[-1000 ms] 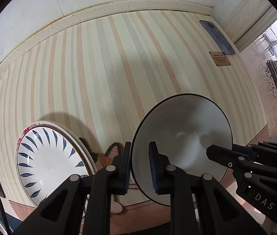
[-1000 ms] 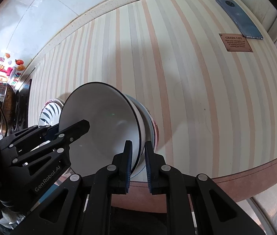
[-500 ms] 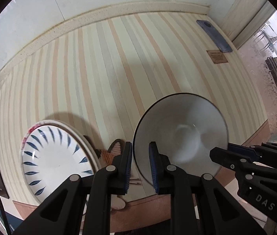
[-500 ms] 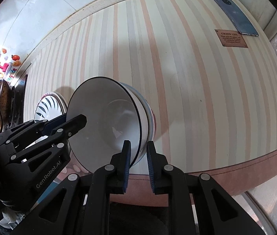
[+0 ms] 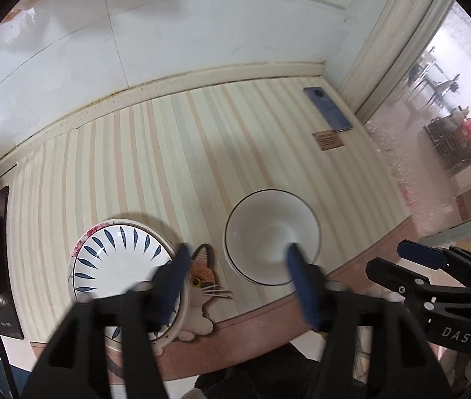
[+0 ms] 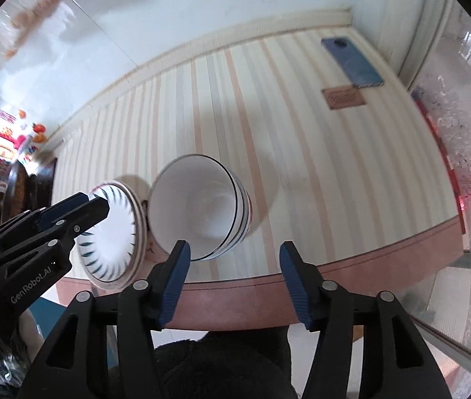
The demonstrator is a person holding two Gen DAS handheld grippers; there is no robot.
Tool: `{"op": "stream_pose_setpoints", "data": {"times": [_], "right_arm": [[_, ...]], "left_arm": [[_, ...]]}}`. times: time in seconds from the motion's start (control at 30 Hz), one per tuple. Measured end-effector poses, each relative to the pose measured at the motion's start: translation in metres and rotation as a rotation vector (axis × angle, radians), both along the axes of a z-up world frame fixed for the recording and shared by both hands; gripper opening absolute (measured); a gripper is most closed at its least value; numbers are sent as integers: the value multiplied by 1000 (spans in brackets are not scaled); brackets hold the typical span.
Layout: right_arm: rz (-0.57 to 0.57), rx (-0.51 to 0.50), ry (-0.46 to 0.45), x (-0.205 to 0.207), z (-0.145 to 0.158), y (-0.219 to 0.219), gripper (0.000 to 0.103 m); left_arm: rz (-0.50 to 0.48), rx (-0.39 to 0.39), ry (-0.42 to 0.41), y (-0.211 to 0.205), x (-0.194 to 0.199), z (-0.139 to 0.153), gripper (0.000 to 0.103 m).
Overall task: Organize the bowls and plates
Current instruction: 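Set the bowl stack on the counter and open both grippers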
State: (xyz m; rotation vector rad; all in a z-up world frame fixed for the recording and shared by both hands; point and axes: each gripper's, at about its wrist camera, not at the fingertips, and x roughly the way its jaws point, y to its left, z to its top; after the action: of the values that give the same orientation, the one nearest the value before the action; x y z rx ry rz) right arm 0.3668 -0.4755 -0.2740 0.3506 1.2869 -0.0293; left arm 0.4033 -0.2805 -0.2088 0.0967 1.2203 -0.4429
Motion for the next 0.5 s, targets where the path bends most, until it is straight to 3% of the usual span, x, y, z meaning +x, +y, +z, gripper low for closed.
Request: {"op": "stream_pose_setpoints", "data": {"times": [0.17, 0.3, 0.5], "right_arm": [[-29, -9, -56, -23, 30, 0, 76], [-53, -19, -71, -39, 47, -1, 84], [-72, 15, -116, -61, 72, -1, 87]], "left_arm": [[-30, -35, 5, 1, -11, 15, 73], [-63, -73, 23, -1, -20, 24, 87], [-78, -99, 12, -4, -29, 37, 88]]}}
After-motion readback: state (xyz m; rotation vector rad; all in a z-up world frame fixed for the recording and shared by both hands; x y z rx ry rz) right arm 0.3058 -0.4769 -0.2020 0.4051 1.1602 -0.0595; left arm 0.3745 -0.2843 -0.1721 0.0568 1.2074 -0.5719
